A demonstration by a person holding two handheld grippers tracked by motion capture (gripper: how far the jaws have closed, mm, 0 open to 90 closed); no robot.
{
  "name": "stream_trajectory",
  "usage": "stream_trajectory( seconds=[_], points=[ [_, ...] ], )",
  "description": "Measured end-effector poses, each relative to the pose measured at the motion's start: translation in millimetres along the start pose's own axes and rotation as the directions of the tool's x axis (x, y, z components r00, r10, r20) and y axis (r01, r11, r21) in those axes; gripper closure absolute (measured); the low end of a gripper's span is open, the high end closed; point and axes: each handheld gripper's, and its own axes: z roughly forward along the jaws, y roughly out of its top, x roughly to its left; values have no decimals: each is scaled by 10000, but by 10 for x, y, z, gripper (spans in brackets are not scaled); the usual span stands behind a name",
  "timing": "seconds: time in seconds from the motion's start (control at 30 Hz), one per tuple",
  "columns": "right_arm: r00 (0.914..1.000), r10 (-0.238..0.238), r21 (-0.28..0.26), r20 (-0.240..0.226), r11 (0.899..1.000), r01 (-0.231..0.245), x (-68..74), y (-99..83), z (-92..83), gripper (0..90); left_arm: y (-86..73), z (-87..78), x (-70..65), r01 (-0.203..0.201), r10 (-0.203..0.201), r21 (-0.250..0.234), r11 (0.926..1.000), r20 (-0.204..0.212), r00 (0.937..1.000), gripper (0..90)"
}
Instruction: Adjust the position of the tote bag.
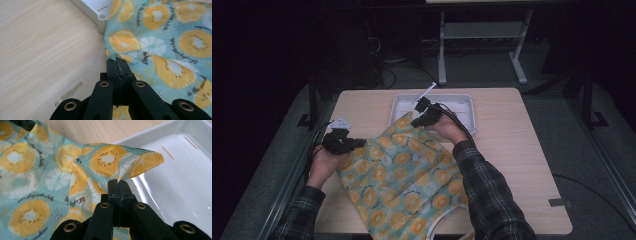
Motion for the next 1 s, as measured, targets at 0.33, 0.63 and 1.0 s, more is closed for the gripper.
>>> stream_trajectory(
  seconds=[0.33,0.63,1.0],
  points=[
    [9949,922,-137,405,9957,-917,-190,-333,-287,898,421,449,-15,-568,568,15,9984,202,9982,899],
    [9852,1504,-373,825,9883,-1477,-356,-726,-640,898,781,742,-87,-970,977,-212,9951,354,9946,899],
    [9668,2212,-505,1276,9750,-2164,-515,-1149,-965,898,1197,1070,-288,-1666,1675,-188,9858,762,9829,898]
  ],
)
